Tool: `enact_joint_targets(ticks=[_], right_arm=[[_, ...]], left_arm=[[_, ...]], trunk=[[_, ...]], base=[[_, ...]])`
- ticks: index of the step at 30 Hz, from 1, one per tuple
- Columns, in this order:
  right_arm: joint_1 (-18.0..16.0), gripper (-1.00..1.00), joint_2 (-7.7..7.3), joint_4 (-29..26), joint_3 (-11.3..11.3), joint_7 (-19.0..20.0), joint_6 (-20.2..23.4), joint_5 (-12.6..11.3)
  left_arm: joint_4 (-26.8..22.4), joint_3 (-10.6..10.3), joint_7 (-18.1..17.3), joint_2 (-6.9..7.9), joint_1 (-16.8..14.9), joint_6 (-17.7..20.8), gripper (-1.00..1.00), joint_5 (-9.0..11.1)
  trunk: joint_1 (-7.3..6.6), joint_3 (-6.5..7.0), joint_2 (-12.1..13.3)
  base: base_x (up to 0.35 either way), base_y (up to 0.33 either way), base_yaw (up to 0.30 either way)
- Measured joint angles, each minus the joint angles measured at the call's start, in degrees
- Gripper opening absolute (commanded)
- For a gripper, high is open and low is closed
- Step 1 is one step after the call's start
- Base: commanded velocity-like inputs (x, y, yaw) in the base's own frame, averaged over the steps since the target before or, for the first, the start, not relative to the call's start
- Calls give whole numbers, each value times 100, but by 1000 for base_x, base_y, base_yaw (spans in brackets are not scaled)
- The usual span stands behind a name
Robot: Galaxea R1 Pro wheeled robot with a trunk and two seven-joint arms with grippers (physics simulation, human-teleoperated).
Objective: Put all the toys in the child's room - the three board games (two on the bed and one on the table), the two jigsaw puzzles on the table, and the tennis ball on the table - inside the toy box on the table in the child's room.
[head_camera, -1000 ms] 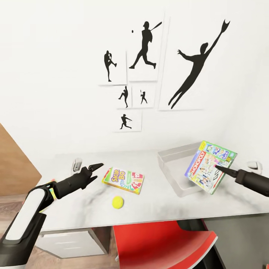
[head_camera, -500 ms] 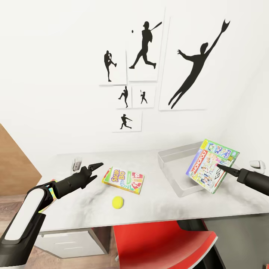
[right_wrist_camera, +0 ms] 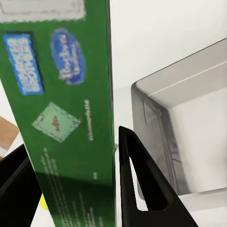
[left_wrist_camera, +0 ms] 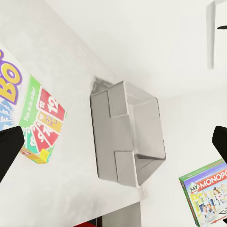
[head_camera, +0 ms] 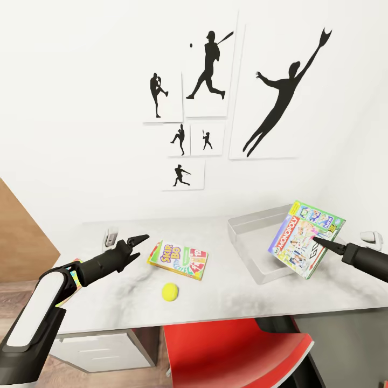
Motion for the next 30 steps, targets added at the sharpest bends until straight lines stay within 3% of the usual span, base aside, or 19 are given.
enact_joint_targets(ticks=[13,30], right_arm=[[-100,-100,-106,338,-76,-14,-2,-12],[-131,-100,-113,449,-66,-19,-1,-25]], left_arm=[[32,126,-278,23,-27,-3,100,21],[52,129,-293,23,-29,-2,100,14]], trunk=[[0,0,0],[0,0,0]], base=[[0,0,0],[0,0,0]])
